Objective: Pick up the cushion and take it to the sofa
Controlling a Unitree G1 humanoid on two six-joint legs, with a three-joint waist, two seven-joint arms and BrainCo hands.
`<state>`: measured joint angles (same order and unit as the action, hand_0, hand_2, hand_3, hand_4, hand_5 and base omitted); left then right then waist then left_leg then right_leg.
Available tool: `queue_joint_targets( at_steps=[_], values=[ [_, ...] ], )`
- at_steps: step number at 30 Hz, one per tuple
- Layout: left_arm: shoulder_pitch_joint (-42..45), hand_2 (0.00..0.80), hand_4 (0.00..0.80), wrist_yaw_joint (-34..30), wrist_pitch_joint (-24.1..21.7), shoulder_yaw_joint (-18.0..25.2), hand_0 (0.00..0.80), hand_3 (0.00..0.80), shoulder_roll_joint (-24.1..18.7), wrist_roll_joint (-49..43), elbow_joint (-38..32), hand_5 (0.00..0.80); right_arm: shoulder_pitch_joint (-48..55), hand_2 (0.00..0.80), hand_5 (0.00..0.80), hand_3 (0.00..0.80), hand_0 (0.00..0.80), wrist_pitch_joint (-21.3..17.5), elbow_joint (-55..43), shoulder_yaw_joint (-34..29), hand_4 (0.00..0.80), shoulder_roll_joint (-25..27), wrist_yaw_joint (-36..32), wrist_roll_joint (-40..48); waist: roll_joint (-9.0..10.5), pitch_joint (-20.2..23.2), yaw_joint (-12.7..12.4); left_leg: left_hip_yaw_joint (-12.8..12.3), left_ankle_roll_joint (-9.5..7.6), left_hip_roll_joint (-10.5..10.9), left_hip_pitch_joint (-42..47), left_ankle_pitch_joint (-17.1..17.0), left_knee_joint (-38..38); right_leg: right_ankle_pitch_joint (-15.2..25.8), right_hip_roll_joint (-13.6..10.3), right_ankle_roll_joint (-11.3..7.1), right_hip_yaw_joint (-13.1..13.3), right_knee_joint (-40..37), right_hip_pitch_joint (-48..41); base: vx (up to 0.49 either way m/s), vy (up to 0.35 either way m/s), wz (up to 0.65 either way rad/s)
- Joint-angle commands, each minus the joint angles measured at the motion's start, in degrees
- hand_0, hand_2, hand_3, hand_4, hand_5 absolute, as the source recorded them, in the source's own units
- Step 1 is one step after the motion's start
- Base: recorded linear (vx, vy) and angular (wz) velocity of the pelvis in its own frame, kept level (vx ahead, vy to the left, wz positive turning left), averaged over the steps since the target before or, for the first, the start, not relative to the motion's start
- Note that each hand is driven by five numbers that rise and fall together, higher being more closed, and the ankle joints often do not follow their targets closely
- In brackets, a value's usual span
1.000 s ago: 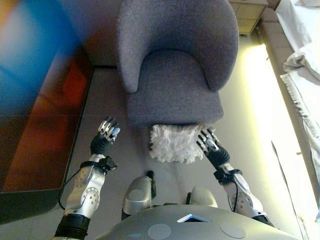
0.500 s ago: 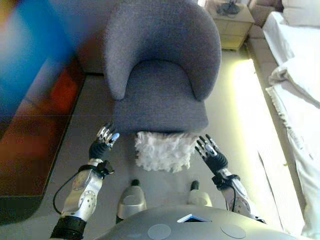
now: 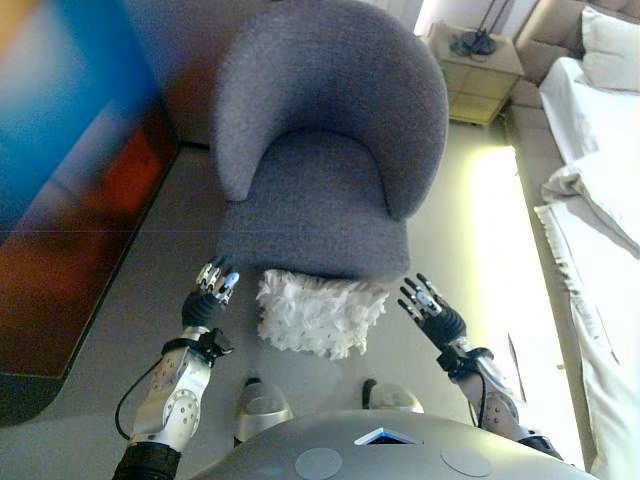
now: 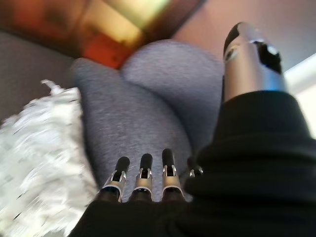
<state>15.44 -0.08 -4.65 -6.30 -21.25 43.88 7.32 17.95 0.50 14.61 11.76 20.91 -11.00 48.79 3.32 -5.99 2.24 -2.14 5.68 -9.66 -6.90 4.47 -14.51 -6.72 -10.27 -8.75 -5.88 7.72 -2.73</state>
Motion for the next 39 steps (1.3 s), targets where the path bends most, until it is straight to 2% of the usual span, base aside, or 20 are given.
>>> queue_joint_targets(
  at_steps=[1,3,4,7,13,19,24,29,31,32,34,37,39],
  values=[
    [-2.2,0.0,0.0,-3.5,-2.1,-0.6,0.0,0.0,-2.4,-3.2,-0.6,0.0,-3.0,0.0,0.0,0.0,0.0,-7.3,-2.3,-2.0,0.0,1.1,1.4,-4.3,-1.51,-1.1,-1.7,-1.2,2.83,-4.9,-0.9,-7.7,2.6,4.9,-3.5,-1.26,-1.0,1.4,6.0,0.082,0.105,0.64],
    [-3.5,0.0,0.0,-3.7,-2.0,-1.1,0.0,0.0,-2.5,-4.8,0.8,0.0,-4.1,0.0,0.0,0.0,0.0,-8.5,-1.2,-1.9,0.0,1.0,3.3,-6.1,-1.72,-1.3,-1.6,-1.7,2.62,-4.7,-0.7,-6.9,3.9,4.3,-4.3,-1.43,-2.0,2.0,5.6,0.076,0.076,0.42],
    [-4.1,0.0,0.0,-3.2,-2.6,-1.6,0.0,0.0,-2.5,-6.7,2.1,0.0,-4.6,0.0,0.0,0.0,0.0,-8.5,-0.5,-2.0,0.0,0.6,5.2,-7.8,-1.81,-1.1,-1.6,-0.7,2.48,-3.4,-0.4,-6.1,4.8,4.5,-5.0,-1.96,-2.4,2.4,5.5,0.109,0.072,0.39],
    [-3.4,0.0,0.0,-2.5,-2.6,-1.7,0.0,0.0,-3.5,-8.3,1.9,0.0,-3.8,0.0,0.0,0.0,0.0,-8.0,-0.2,-2.2,0.0,-0.1,5.9,-9.4,-1.9,-0.7,-1.4,-1.8,2.47,-2.7,0.7,-5.3,5.5,5.3,-6.6,-3.51,-2.5,1.2,4.0,0.134,0.052,0.12],
    [-2.9,0.0,0.0,-1.6,-3.2,-1.5,0.0,0.0,-4.7,-8.2,1.7,0.0,-4.4,0.0,0.0,0.0,0.0,-8.5,0.0,-1.8,0.0,-0.7,6.2,-9.6,-2.11,-1.0,-1.6,-3.2,2.34,-2.7,0.7,-4.6,5.5,6.9,-8.0,-4.99,-2.3,-1.9,2.6,0.05,0.029,0.01],
    [-2.4,0.0,0.0,-0.8,-3.8,-2.4,0.0,0.0,-4.3,-8.2,1.4,0.0,-5.2,0.0,0.0,0.0,0.0,-7.0,-1.2,-1.1,0.0,-1.9,7.1,-8.2,-1.55,-0.1,-1.6,-4.6,1.6,-2.0,2.8,-5.3,9.8,9.6,-7.8,-5.67,-2.2,-6.0,2.0,0.02,0.007,-0.09],
    [-2.9,0.0,0.0,-1.1,-4.5,-2.5,0.0,0.0,-3.9,-8.5,1.3,0.0,-5.1,0.0,0.0,0.0,0.0,-7.9,-0.3,-0.2,0.0,-2.5,6.4,-7.6,-1.09,0.4,-1.8,-5.8,1.67,-2.4,3.2,-5.6,11.0,10.5,-7.5,-5.91,-2.6,-8.2,1.9,0.001,-0.004,-0.01],
    [-3.1,0.0,0.0,-1.8,-3.5,-2.2,0.0,0.0,-4.0,-8.1,1.3,0.0,-5.1,0.0,0.0,0.0,0.0,-6.5,-1.9,0.3,0.0,-2.6,5.1,-7.2,-0.95,1.3,-1.7,-5.7,1.35,-2.2,4.8,-6.2,13.7,10.3,-6.8,-5.68,-2.7,-8.3,1.6,0.021,-0.012,-0.05],
    [-3.5,0.0,0.0,-5.9,-1.0,-1.8,0.0,0.0,-3.8,-3.3,0.4,0.0,-5.2,0.0,0.0,0.0,0.0,-3.6,-4.0,0.2,0.0,-2.2,0.5,0.1,-0.87,1.4,-1.6,-5.5,1.32,-2.2,4.8,-6.3,13.5,10.0,-6.6,-5.46,-2.5,-7.8,1.7,0.0,0.0,0.0],
    [-3.6,0.0,0.0,-11.1,3.2,-1.4,0.0,0.0,-2.7,4.9,-0.6,0.0,-5.2,0.0,0.0,0.0,0.0,-0.6,-5.6,0.1,0.0,-3.2,-5.7,9.8,-0.8,1.4,-1.6,-5.5,1.28,-2.2,4.8,-6.2,13.2,9.8,-6.5,-5.24,-2.3,-7.7,1.7,0.0,0.0,0.0],
    [-3.2,0.0,0.0,-21.0,9.7,-1.1,0.0,0.0,0.1,17.9,-0.3,0.0,-5.1,0.0,0.0,0.0,0.0,2.6,-5.7,-0.1,0.0,-5.0,-14.2,20.4,-0.87,1.7,-1.7,-5.8,1.24,-2.4,5.3,-5.9,13.0,9.4,-6.3,-5.02,-2.5,-7.9,1.2,0.019,-0.005,0.0],
    [-2.6,0.0,0.0,-30.0,16.1,-2.8,0.0,0.0,3.2,31.6,0.2,0.0,-6.5,0.0,0.0,0.0,0.0,8.0,-5.6,0.0,0.0,-7.5,-26.2,33.5,-1.21,2.3,-1.7,-6.4,1.29,-2.5,6.5,-5.4,13.3,9.4,-6.2,-5.11,-2.6,-8.7,0.3,0.048,0.0,0.0],
    [-2.5,0.0,0.0,-35.6,20.0,-2.8,0.0,0.0,5.2,37.9,1.2,0.0,-6.8,0.0,0.0,0.0,0.0,10.9,-6.0,-0.2,0.0,-9.1,-32.4,38.4,-1.49,3.2,-1.6,-6.7,1.44,-2.8,6.6,-5.1,13.2,9.5,-6.2,-5.24,-2.6,-8.8,0.6,0.02,0.001,-0.01]
  ],
)
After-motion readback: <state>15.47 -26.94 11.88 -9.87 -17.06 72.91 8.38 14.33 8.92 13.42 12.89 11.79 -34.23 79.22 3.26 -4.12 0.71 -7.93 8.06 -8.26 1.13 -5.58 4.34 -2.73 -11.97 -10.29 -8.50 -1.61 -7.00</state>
